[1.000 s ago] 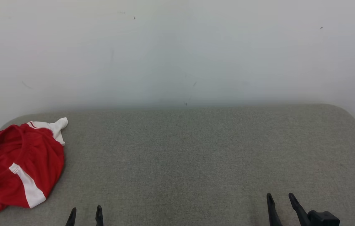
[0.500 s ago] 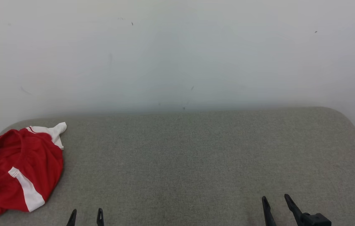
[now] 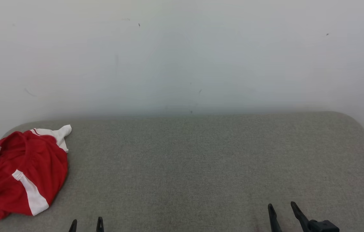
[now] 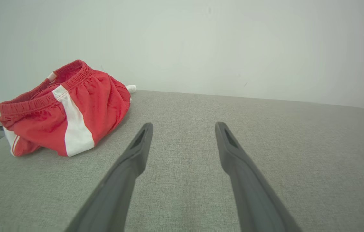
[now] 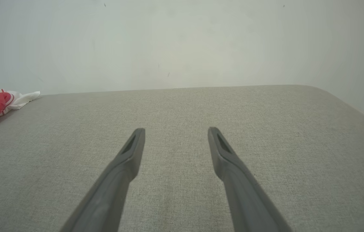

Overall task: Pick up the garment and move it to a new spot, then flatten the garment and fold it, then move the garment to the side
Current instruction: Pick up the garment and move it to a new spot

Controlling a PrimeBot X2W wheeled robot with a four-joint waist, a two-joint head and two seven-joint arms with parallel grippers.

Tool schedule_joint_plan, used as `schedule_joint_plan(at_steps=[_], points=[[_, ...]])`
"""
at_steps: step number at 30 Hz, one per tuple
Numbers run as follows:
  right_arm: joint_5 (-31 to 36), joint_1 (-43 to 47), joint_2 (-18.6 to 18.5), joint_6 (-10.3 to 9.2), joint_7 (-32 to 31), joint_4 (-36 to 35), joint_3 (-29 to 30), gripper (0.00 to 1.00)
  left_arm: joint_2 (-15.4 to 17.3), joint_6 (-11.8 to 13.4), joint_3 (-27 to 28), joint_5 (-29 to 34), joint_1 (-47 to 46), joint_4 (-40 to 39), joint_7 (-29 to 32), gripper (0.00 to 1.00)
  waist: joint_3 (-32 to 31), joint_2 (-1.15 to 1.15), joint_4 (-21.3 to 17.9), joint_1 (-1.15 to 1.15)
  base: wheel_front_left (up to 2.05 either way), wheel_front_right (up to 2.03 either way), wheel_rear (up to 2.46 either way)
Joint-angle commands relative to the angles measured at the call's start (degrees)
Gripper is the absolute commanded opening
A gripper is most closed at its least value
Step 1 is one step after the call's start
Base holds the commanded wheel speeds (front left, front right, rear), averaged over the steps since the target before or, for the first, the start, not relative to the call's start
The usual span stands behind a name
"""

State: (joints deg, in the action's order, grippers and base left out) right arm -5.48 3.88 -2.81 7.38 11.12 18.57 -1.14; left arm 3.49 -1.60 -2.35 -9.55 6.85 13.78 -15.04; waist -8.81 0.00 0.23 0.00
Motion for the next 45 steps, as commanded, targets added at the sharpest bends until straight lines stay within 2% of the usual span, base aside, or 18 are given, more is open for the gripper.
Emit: schedule_joint_plan(at_steps=[1, 6, 9, 16, 17, 22, 27, 35, 45], points=[[-0.64, 0.61, -0.14, 0.20, -0.16, 0.09, -0.25, 1.00, -0.21, -0.31, 0.32, -0.77, 0.36, 0.48, -0.16, 1.00, -0.08, 0.00, 0.20, 0.00, 0.00, 0.00, 0.00], [-1.76, 1.08, -0.13, 0.21, -0.33, 0.18, -0.38, 1.00, -0.43, -0.73, 0.23, -2.69, -0.63, 1.60, -0.16, 1.00, -0.37, 0.00, 1.89, 0.00, 0.00, 0.00, 0.00], [-2.27, 1.64, -0.12, 0.21, -0.26, 0.16, -0.73, 1.00, -0.50, -0.58, 0.11, -2.11, -0.85, 1.71, -0.16, 1.00, -0.54, 0.00, 4.23, 0.00, 0.00, 0.00, 0.00], [-4.34, 1.78, -0.09, 0.21, 0.78, 1.31, -2.59, 1.00, 0.81, -0.50, 1.68, -0.52, -0.23, 2.66, -0.16, 1.00, -1.03, 0.00, 12.95, 0.00, 0.00, 0.00, 0.00], [-4.34, 1.78, -0.09, 0.21, 0.78, 1.31, -2.59, 1.00, 0.81, -0.50, 1.68, -0.52, -0.23, 2.66, -0.16, 1.00, -1.03, 0.00, 12.95, 0.00, 0.00, 0.00, 0.00], [-6.40, 1.48, -0.10, 0.20, 1.85, 2.53, -4.14, 1.00, 2.05, 0.00, 3.31, -0.18, 0.84, 2.35, -0.15, 1.00, -1.46, 0.00, 20.07, 0.00, 0.00, 0.00, 0.00], [-6.81, -1.86, -0.10, 0.21, 2.54, 3.45, -6.48, 1.00, 2.64, 0.92, 6.54, -1.48, 1.04, 0.45, -0.15, 1.00, 1.20, 0.00, 23.87, 0.00, 0.00, 0.00, 0.00], [-7.29, -7.59, -0.14, 0.20, 3.06, 6.67, -11.02, 1.00, 1.57, 2.30, 11.56, -2.49, 2.79, -3.62, -0.16, 1.00, 4.09, 0.00, 26.65, 0.00, 0.00, 0.00, 0.00], [-7.58, -11.05, -0.12, 0.20, 3.69, 9.81, -13.34, 1.00, 0.23, 1.86, 14.29, -1.72, 3.93, -5.79, -0.16, 1.00, 5.11, 0.00, 27.42, 0.00, 0.00, 0.00, 0.00]])
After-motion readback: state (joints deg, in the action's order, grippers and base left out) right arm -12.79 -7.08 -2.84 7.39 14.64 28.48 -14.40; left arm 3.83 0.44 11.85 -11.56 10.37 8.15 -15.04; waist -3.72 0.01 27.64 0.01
